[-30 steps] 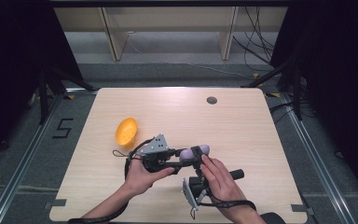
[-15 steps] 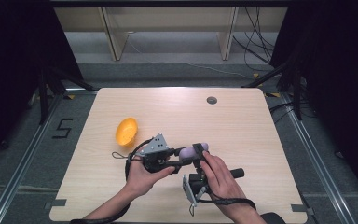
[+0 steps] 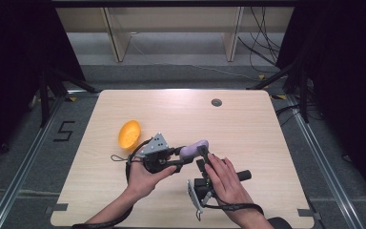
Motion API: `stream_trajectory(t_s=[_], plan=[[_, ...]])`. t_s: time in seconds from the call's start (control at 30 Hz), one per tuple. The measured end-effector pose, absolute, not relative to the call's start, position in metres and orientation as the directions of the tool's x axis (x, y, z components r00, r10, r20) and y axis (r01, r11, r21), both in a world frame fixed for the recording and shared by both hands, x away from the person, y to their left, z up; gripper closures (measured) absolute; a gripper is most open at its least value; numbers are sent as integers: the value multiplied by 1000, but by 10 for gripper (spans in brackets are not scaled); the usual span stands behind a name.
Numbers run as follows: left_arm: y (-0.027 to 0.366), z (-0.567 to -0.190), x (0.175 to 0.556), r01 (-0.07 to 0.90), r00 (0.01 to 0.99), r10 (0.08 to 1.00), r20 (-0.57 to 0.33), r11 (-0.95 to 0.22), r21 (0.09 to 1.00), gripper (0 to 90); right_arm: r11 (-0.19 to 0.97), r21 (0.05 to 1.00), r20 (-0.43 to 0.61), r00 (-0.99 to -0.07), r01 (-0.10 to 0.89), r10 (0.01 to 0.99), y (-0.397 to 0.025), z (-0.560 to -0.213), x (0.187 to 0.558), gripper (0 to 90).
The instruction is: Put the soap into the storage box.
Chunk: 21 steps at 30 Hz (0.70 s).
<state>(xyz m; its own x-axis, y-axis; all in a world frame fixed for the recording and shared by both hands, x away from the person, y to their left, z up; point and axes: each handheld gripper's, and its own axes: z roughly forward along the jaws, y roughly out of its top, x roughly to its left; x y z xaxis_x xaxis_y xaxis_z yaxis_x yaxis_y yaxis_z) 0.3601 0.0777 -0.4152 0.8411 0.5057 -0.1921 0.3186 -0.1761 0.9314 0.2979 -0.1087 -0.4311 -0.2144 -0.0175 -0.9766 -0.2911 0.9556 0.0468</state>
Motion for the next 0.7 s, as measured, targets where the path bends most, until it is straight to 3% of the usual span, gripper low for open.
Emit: stream_trajectory(t_s=[0.13, 0.27, 0.67, 0.7], plan=[[80, -415, 361, 314, 836, 520, -178, -187, 931, 589, 959, 82, -971, -240, -271, 15, -111, -432, 295, 360], [83, -415, 363, 321, 819, 546, -179, -176, 931, 588, 948, 62, -974, -226, -313, -11, -117, -423, 295, 361], [92, -414, 367, 337, 782, 595, -185, -154, 929, 588, 941, 200, -945, -306, -275, 111, -132, -421, 294, 406], [92, -414, 367, 337, 779, 599, -184, -153, 929, 588, 934, 257, -926, -340, -250, 163, -134, -424, 294, 416]])
